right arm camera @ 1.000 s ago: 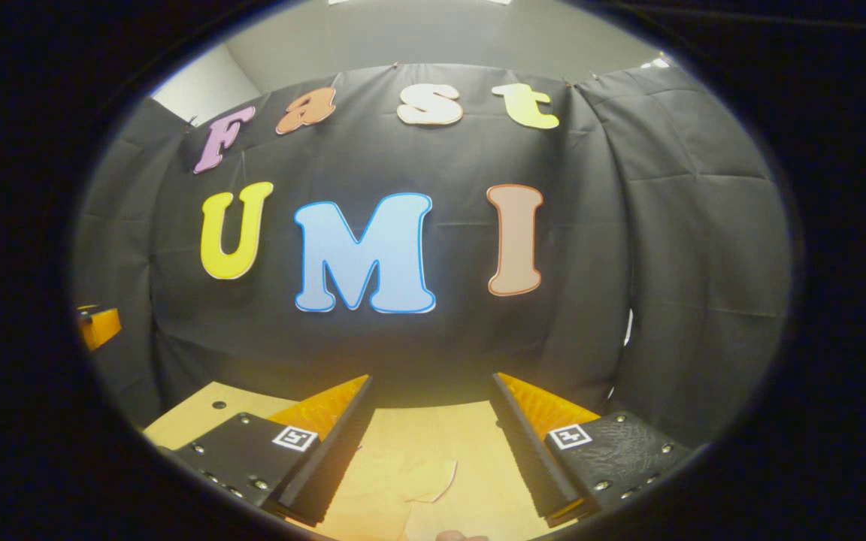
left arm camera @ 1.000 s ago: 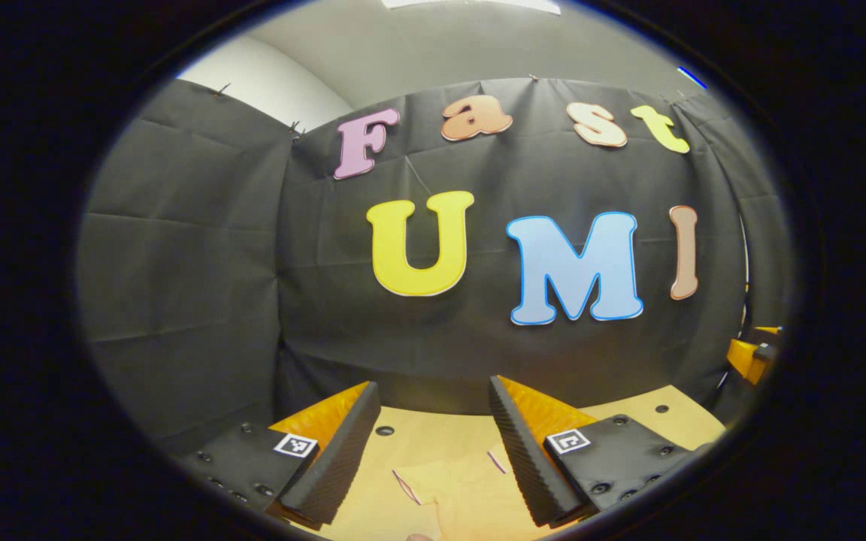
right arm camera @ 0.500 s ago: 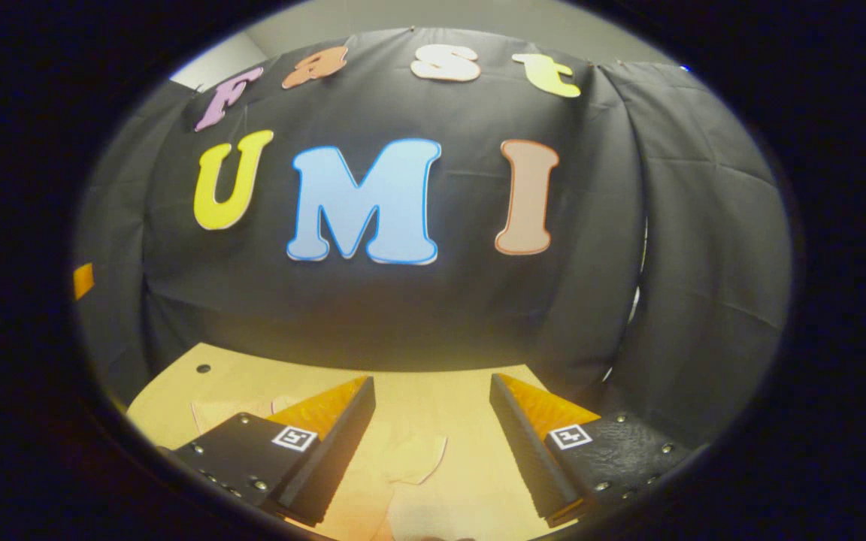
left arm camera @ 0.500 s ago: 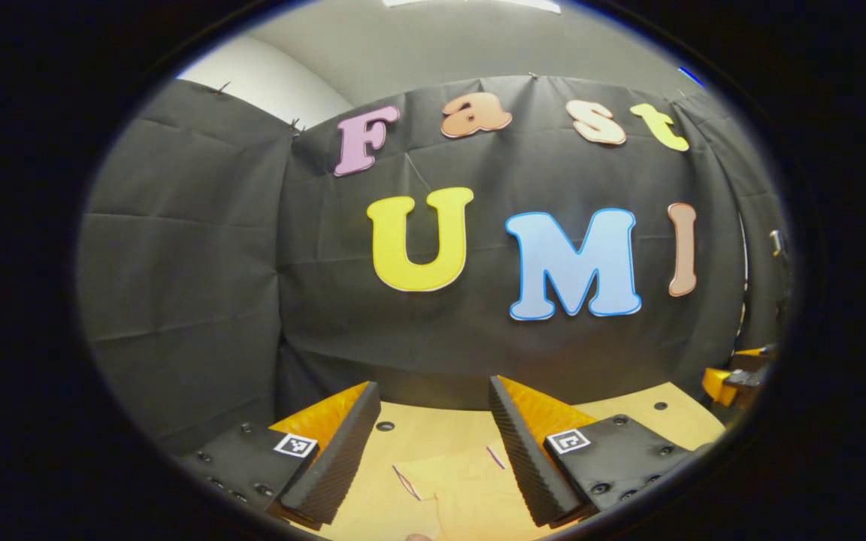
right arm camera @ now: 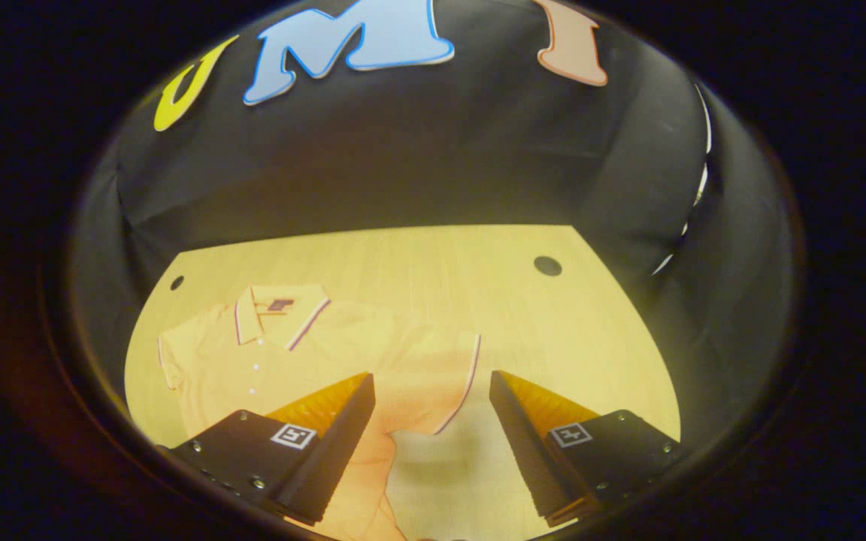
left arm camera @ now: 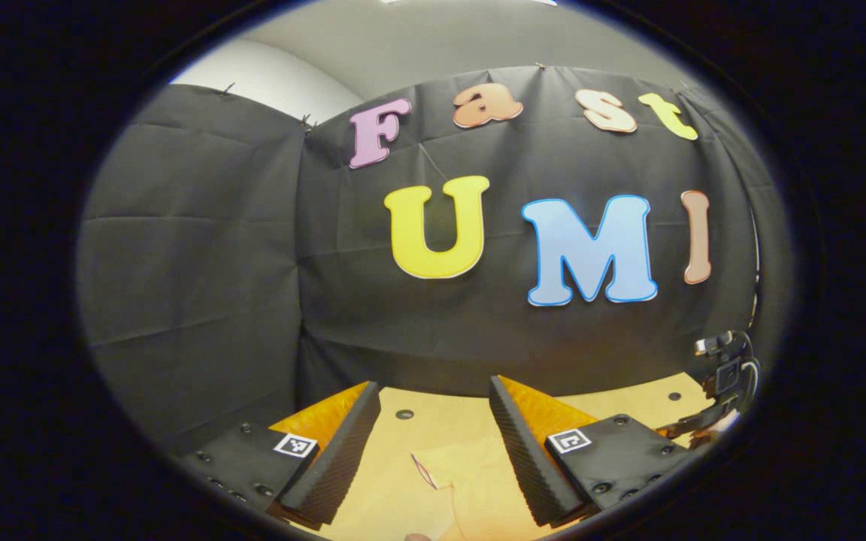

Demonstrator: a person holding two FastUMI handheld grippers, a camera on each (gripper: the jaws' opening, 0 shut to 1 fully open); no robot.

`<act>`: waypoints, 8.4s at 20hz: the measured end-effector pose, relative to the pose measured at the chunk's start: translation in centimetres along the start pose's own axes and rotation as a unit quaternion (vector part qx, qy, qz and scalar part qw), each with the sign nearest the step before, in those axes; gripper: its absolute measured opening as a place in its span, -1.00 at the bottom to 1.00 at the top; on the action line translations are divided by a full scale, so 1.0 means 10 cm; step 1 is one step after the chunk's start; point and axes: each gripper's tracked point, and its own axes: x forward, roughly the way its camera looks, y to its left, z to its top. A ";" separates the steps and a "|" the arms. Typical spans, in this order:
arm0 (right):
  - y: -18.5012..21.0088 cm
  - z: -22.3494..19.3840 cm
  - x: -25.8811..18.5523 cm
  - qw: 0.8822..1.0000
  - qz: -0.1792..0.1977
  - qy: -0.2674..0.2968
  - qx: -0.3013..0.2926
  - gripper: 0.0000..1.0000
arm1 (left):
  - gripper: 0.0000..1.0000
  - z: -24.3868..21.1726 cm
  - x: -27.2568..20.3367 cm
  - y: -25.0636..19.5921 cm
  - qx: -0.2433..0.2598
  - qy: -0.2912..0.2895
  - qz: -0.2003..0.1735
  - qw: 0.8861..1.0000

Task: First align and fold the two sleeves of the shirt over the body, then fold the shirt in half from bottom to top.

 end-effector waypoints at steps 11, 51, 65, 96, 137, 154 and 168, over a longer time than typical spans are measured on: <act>-0.05 -0.52 0.82 0.992 -0.008 0.121 0.032 0.87 | 0.92 -0.21 -0.01 0.21 -0.007 0.039 0.060 0.997; 1.49 0.25 -0.74 0.985 0.137 -0.068 -0.084 -0.36 | 0.90 -2.09 0.94 0.36 -0.058 0.199 -0.010 0.978; 0.46 -0.02 -1.74 0.994 0.055 -0.093 0.008 -0.29 | 0.89 -3.87 2.17 0.11 -0.037 0.327 -0.048 0.943; -0.15 -0.52 -1.79 0.995 0.008 -0.050 0.088 -0.29 | -0.77 -3.23 2.23 -1.56 0.173 0.219 -0.183 0.942; 0.75 -2.92 -1.49 0.953 0.094 0.287 -0.027 0.85 | 0.97 -4.47 -1.38 -0.26 0.120 0.501 -0.196 0.834; 0.80 -3.09 -1.48 0.926 0.055 0.349 -0.131 0.95 | 0.89 -4.56 -1.40 -0.30 0.110 0.560 -0.187 0.799; 0.68 -3.02 -1.48 0.934 0.048 0.344 -0.080 -0.99 | -0.80 -4.56 -1.34 -0.51 0.123 0.562 -0.175 0.799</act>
